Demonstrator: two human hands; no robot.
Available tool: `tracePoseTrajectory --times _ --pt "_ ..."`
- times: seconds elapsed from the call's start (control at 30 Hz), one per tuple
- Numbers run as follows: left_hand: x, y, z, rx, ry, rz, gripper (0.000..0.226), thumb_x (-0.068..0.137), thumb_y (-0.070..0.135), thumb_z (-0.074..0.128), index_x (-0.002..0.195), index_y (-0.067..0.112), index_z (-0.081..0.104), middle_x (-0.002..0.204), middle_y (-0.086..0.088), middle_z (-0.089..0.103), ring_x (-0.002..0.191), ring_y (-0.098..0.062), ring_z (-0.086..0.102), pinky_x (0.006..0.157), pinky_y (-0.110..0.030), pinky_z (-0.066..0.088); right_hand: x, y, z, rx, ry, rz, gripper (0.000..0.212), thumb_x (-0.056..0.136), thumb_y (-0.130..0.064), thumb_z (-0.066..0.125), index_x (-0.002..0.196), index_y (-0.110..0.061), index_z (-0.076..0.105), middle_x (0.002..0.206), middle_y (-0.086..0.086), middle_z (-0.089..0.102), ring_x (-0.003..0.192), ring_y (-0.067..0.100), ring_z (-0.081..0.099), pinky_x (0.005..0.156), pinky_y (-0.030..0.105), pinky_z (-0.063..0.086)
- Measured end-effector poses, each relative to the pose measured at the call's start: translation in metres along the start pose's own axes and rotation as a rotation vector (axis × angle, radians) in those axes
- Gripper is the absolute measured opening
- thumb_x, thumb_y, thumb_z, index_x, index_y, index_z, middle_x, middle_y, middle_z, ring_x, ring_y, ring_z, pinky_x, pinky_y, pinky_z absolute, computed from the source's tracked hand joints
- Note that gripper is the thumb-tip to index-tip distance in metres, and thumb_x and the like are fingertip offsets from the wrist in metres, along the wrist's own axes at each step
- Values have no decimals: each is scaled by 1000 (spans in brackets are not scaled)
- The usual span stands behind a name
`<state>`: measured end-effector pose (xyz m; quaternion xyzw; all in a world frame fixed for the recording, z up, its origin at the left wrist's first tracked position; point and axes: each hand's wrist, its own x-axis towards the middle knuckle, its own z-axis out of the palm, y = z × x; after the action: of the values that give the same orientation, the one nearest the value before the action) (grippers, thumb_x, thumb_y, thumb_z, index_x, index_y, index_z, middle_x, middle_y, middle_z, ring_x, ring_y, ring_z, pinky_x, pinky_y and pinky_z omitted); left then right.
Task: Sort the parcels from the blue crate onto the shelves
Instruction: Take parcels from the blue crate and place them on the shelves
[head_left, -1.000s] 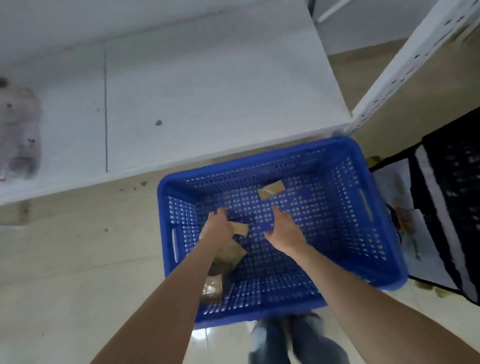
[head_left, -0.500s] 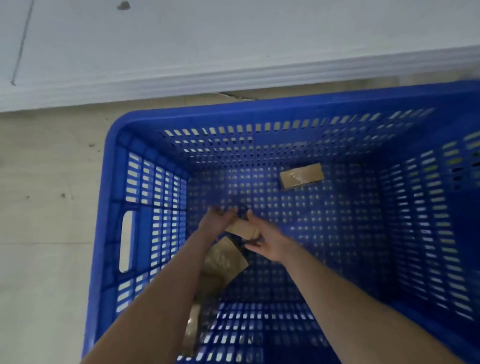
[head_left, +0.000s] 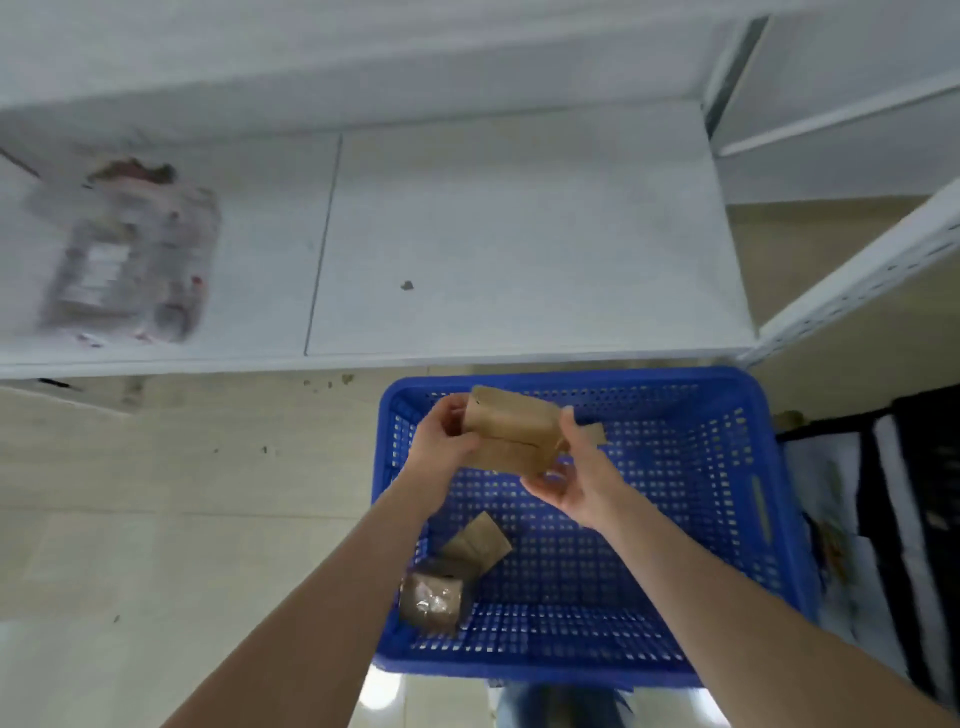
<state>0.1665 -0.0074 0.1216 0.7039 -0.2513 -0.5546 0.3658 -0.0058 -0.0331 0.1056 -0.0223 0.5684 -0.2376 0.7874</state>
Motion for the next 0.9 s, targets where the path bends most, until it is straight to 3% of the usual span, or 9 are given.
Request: tracePoseTrajectory --times 0.07,0.13,0.23,0.33,0.43,0.57,0.7,0.8,0.9 --pt "-37 58 -4 22 -94 102 50 74 -25 50 98 17 60 93 -2 62 90 -16 58 78 -28 49 -55 -28 22 64 -64 36 59 84 -57 59 113 -6 55 115 21 59 103 37 63 83 47 57" --pt "-74 115 -9 42 -165 204 56 68 -32 48 103 10 61 96 -1 62 93 -17 58 82 -28 49 -111 -56 46 111 -43 39 40 89 -40 64 107 -6 54 115 23 58 101 39 63 69 45 60" --pt "-122 187 -21 -22 -117 231 62 74 -31 44 114 13 63 106 -1 59 95 -22 56 82 -34 48 -184 -90 80 76 -39 -89 10 94 -13 57 101 -5 55 102 17 60 89 28 62 59 32 57" --pt "-165 248 -34 -263 -68 46 39 95 -2 42 128 15 53 107 -3 57 85 -26 61 66 -32 52 -244 -118 105 50 -149 -217 25 93 -2 55 115 -13 54 106 17 66 95 28 65 71 32 57" --pt "-200 296 -40 -165 -163 -15 33 97 28 51 125 9 53 110 -12 66 93 -27 65 79 -40 56 -293 -138 124 11 -275 -317 30 90 5 53 110 -16 60 110 18 69 100 32 66 87 42 54" --pt "-233 341 -43 -37 -193 125 40 91 16 61 129 9 52 109 -10 69 92 -21 67 77 -34 58 -340 -157 139 -29 -359 -401 25 89 -1 58 109 -15 61 108 15 71 99 31 67 86 43 54" --pt "-259 380 -52 -103 -151 263 44 92 13 60 134 12 47 109 -9 68 93 -21 67 87 -39 55 -379 -173 147 -208 -268 -447 21 88 -15 65 108 -18 60 98 8 71 90 24 66 68 34 53" --pt "-272 402 -55 -99 -194 304 58 88 6 62 140 16 39 117 -11 65 99 -24 64 94 -41 51 -402 -186 161 -119 -233 -481 17 88 -16 67 104 -11 63 92 9 71 86 23 66 72 33 55" --pt "-285 416 -57 15 -230 280 55 87 15 65 137 25 42 116 -9 67 101 -26 65 93 -41 52 -424 -203 172 -131 -210 -603 25 85 -17 71 108 -13 63 90 8 72 80 20 67 69 30 53"
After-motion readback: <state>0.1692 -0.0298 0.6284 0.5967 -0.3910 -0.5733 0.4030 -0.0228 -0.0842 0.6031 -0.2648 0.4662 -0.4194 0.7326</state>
